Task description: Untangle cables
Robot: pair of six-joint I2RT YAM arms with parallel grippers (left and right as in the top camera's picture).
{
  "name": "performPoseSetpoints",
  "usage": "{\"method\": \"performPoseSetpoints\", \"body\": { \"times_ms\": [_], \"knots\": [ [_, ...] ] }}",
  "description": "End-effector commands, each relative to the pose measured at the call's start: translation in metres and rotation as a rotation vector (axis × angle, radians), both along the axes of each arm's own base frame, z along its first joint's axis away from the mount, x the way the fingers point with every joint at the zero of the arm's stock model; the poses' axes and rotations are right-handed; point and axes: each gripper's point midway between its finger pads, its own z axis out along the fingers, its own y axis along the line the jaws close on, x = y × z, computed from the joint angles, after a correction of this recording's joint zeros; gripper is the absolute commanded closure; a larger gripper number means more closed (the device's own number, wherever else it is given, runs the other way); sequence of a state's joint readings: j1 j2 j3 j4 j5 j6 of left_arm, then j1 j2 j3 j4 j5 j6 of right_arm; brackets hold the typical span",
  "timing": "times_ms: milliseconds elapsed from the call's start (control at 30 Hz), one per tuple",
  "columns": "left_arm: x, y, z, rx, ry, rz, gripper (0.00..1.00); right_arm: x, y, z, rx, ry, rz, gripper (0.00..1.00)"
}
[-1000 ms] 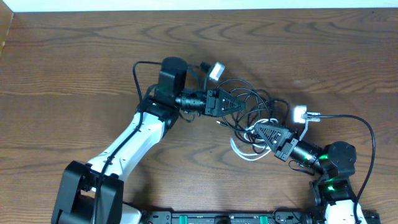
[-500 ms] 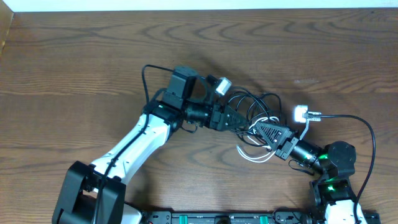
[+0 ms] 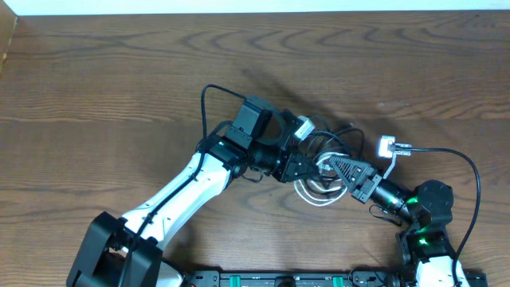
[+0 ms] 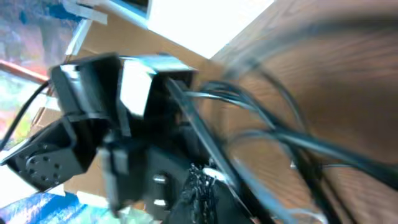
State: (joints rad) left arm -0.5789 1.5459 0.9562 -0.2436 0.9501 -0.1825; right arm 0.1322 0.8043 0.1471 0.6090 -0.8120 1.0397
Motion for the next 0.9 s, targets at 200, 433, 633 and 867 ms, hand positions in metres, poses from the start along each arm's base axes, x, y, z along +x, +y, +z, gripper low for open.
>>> {"method": "performPoseSetpoints", "body": {
  "times_ms": [200, 433, 633, 867],
  "knots": [
    [0.049, 0.041, -0.033, 0.221, -0.008, 0.292, 0.92, -0.002, -0.002, -0.025, -0.038, 0.132, -0.008, 0.99],
    [0.064, 0.054, -0.031, 0.209, 0.005, 0.349, 0.92, -0.011, -0.003, -0.059, -0.103, 0.257, 0.001, 0.99],
    [0.048, 0.042, -0.019, 0.120, 0.003, 0.227, 0.92, -0.006, -0.008, -0.063, -0.111, 0.274, -0.046, 0.90],
    [0.035, 0.033, -0.010, 0.053, -0.043, 0.113, 0.92, 0.000, -0.010, -0.054, -0.035, 0.317, -0.086, 0.69]
  ]
}}
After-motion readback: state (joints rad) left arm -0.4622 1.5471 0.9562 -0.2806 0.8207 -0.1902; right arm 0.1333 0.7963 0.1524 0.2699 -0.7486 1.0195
